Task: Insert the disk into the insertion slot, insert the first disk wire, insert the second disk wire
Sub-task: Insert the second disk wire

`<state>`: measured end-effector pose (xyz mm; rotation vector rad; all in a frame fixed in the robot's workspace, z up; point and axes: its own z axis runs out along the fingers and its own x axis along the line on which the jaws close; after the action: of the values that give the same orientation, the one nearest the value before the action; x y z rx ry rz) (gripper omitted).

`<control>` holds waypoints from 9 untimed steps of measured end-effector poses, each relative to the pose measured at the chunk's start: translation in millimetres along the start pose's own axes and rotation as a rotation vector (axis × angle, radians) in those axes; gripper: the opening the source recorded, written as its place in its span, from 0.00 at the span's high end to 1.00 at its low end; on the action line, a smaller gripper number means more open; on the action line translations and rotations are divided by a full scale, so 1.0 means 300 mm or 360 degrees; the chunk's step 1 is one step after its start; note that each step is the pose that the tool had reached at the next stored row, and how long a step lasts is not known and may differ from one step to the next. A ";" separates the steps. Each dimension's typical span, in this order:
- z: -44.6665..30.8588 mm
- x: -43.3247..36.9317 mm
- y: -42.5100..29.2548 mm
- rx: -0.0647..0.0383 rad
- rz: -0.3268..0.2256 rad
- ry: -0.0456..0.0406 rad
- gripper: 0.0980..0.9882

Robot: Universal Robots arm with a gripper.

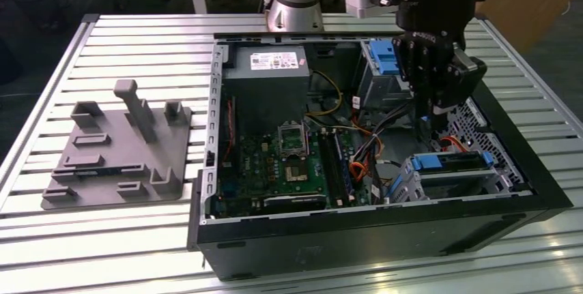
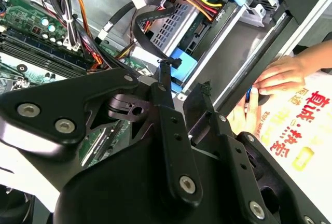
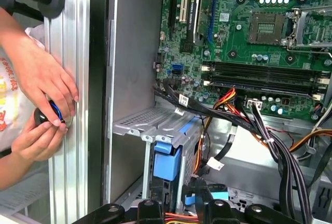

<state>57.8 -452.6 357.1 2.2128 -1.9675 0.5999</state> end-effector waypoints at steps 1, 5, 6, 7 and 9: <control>0.001 -0.001 0.000 0.0000 -0.0002 0.0001 0.69; 0.006 -0.002 0.001 -0.0002 -0.0010 0.0006 0.69; 0.007 -0.003 0.002 -0.0003 -0.0011 0.0007 0.69; 0.008 -0.003 0.002 -0.0004 -0.0013 0.0008 0.69; 0.011 -0.004 0.002 -0.0006 -0.0017 0.0008 0.69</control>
<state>57.9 -452.6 353.5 2.2156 -1.9516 0.5995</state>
